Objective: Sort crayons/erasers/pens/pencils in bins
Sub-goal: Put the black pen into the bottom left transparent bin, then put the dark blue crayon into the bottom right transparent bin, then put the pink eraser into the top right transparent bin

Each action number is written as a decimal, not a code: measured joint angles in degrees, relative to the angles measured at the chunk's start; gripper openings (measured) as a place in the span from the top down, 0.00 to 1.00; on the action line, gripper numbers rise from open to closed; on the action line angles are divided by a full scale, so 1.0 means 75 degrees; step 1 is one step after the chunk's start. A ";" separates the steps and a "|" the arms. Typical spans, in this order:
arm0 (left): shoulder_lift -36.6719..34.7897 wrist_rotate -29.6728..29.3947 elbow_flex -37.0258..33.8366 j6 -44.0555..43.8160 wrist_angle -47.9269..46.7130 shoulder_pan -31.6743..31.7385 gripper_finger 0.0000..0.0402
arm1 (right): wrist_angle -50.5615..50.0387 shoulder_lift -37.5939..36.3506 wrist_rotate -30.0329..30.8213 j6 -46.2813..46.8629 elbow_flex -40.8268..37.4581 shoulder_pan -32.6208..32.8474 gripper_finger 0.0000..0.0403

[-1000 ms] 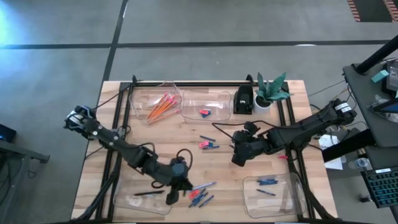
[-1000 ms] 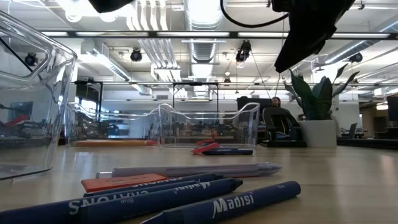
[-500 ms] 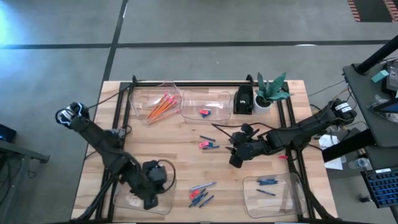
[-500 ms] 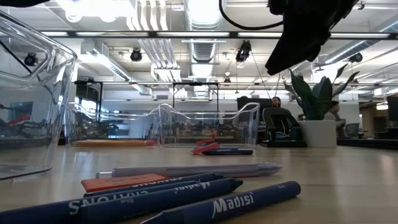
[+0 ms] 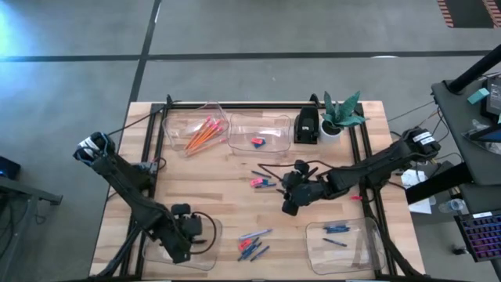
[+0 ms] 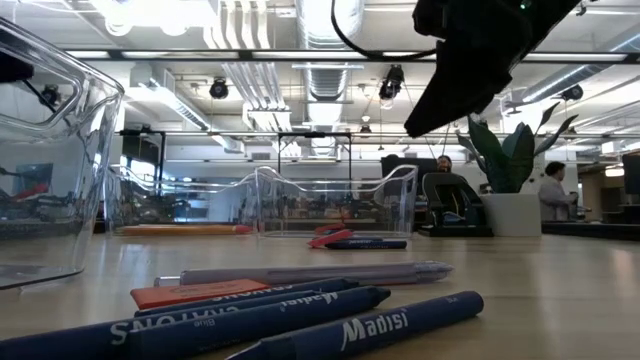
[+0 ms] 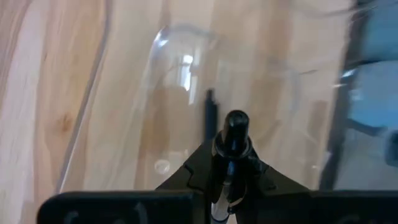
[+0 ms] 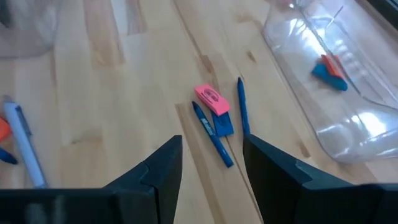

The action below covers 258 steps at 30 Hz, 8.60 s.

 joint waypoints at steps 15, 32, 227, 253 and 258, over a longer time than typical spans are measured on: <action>0.0002 0.0181 -0.0814 -0.0131 0.0123 0.0003 0.96 | -0.0005 0.0144 0.0002 0.0024 0.0000 -0.0119 0.61; 0.0002 -0.0104 -0.1432 -0.0112 0.2197 0.0006 0.96 | 0.0015 0.0135 0.0003 0.0023 0.0000 -0.0187 0.62; -0.1374 -0.6035 -0.1681 0.4763 0.5472 0.1801 0.82 | -0.0271 -0.1257 -0.0724 -0.0042 -0.1011 -0.0911 0.76; -0.1791 -0.6032 -0.1685 0.5777 0.5229 0.1801 0.82 | 0.6163 0.3063 -0.2630 -0.2184 -0.0989 -0.2322 0.55; -0.1811 -0.6035 -0.1716 0.5774 0.5189 0.1801 0.82 | 0.6180 0.3481 -0.2603 -0.1965 -0.0815 -0.2582 0.56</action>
